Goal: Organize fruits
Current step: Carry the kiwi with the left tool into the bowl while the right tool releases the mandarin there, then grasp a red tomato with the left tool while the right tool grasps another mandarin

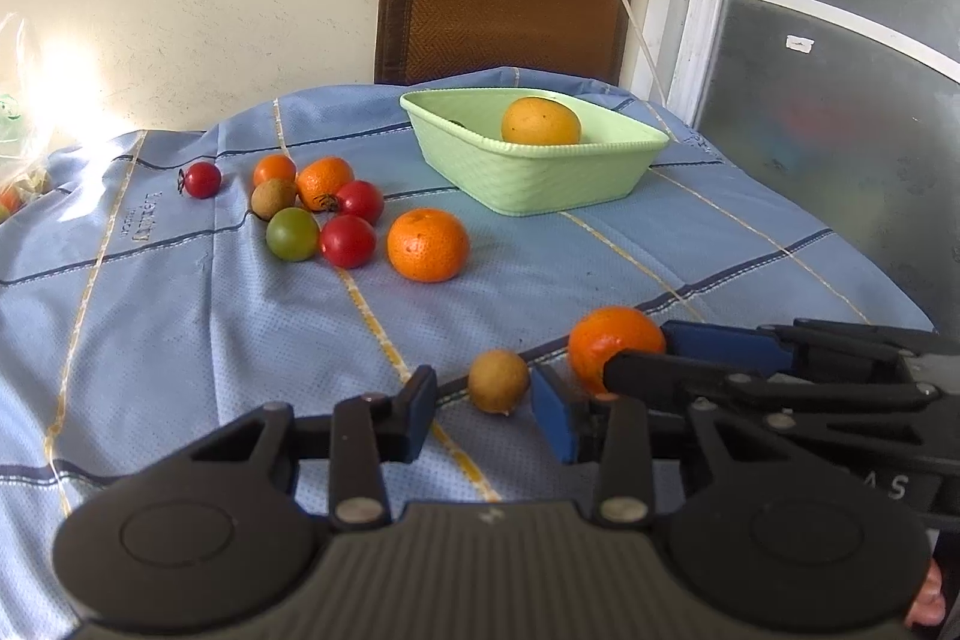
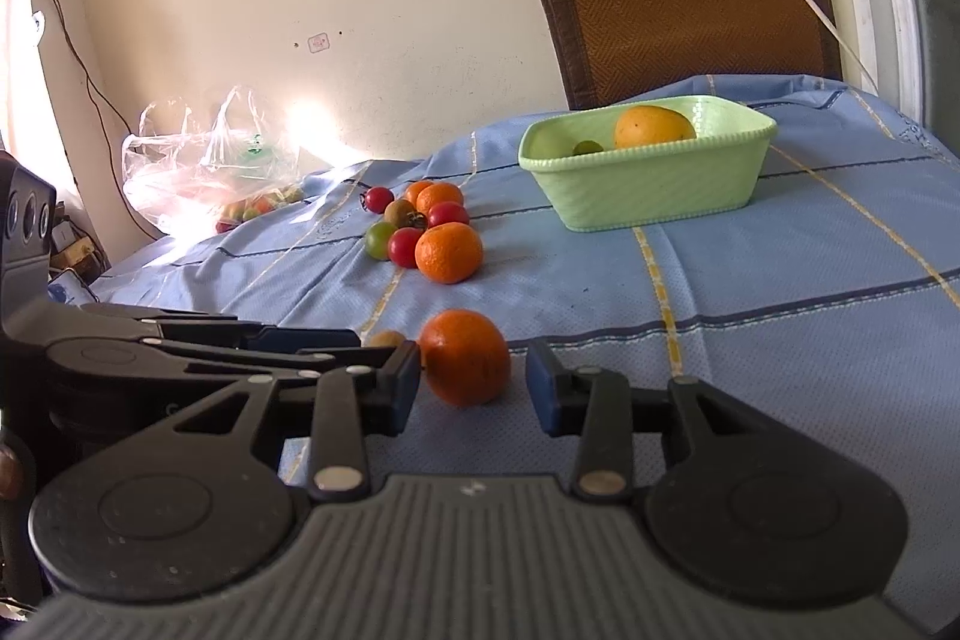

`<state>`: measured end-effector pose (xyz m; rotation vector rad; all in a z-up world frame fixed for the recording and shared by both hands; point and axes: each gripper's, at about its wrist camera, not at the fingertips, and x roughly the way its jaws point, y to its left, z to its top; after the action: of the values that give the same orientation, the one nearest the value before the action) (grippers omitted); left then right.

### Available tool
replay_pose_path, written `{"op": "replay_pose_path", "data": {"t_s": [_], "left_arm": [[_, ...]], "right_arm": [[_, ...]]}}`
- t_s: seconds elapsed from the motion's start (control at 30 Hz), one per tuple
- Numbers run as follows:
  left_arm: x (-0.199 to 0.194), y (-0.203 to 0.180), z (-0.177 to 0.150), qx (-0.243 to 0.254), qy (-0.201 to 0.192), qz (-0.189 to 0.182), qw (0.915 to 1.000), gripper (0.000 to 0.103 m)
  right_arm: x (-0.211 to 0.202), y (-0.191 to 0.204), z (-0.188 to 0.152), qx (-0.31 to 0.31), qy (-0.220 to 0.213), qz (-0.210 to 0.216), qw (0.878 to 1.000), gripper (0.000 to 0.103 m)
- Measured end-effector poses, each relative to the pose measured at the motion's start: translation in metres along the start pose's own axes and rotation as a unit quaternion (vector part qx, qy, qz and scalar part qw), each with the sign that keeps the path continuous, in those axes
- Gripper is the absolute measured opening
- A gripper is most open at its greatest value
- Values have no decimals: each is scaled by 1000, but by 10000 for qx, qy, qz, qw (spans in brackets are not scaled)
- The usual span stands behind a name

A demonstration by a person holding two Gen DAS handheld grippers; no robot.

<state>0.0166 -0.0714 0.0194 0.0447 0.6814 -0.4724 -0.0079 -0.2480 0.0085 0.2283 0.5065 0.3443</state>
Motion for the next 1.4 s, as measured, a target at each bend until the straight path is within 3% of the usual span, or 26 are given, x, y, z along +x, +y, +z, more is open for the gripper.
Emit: {"op": "replay_pose_path", "data": {"t_s": [0.1, 0.23, 0.33, 0.63, 0.83, 1.0, 1.17, 1.4], "left_arm": [[1, 1, 1, -38, 29, -147, 9999, 24], [1, 2, 1, -10, 13, -189, 9998, 24], [4, 6, 9, -197, 68, -436, 9988, 24], [29, 13, 89, -352, -485, -582, 9965, 24], [73, 15, 132, -377, -538, -642, 9958, 24], [105, 15, 136, -394, -243, -531, 9975, 24], [112, 16, 133, -406, -202, -456, 9979, 27], [74, 34, 126, -580, -505, -295, 9966, 28]], "right_arm": [[1, 1, -1, -59, -1, 39, 10000, 42], [10, -5, -2, 41, 194, 60, 9998, 38], [9, -7, 0, 99, 119, 33, 9999, 38], [12, -21, 37, 66, -634, -394, 9972, 38], [35, -52, 71, -18, -1034, -865, 9909, 38], [59, -65, 77, -124, -1002, -1082, 9890, 38], [65, -67, 72, -142, -957, -1090, 9893, 39], [59, -81, 73, 353, -1091, -872, 9896, 39]]}}
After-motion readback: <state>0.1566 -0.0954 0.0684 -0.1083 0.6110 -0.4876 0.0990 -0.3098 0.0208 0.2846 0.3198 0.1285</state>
